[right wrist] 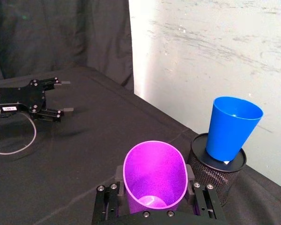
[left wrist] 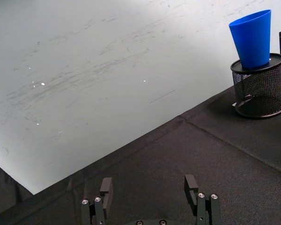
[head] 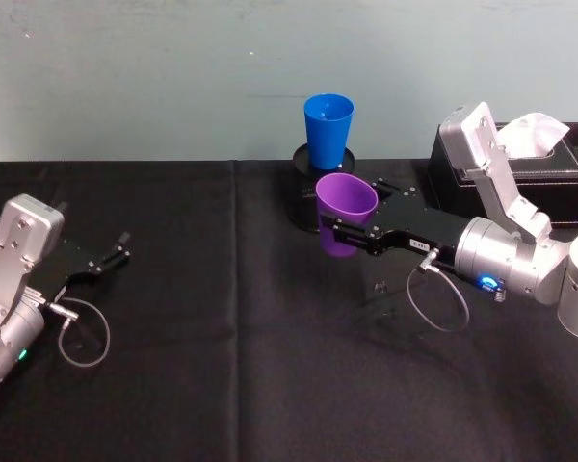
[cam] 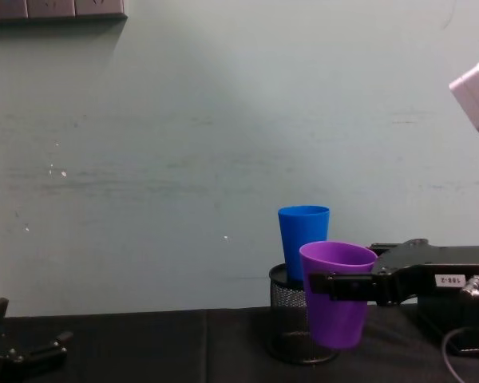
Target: Pick up one cup with a gripper and tap it against the other cup.
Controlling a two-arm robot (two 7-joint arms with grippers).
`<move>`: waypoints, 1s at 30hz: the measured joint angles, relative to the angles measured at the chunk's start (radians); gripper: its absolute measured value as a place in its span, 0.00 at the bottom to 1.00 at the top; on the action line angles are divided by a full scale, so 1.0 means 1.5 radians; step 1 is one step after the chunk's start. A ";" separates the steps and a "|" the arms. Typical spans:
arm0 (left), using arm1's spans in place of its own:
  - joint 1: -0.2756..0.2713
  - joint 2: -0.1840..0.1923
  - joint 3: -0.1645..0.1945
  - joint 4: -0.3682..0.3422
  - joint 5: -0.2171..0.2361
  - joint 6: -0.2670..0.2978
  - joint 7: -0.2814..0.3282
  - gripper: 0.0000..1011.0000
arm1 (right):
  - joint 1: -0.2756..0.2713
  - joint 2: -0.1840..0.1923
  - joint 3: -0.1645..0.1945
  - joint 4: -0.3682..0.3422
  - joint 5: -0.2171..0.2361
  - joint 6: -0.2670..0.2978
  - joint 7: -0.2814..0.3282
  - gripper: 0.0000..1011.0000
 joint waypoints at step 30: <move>0.000 0.000 0.000 0.000 0.000 0.000 0.000 0.99 | 0.000 0.000 0.000 0.000 0.000 0.000 0.000 0.71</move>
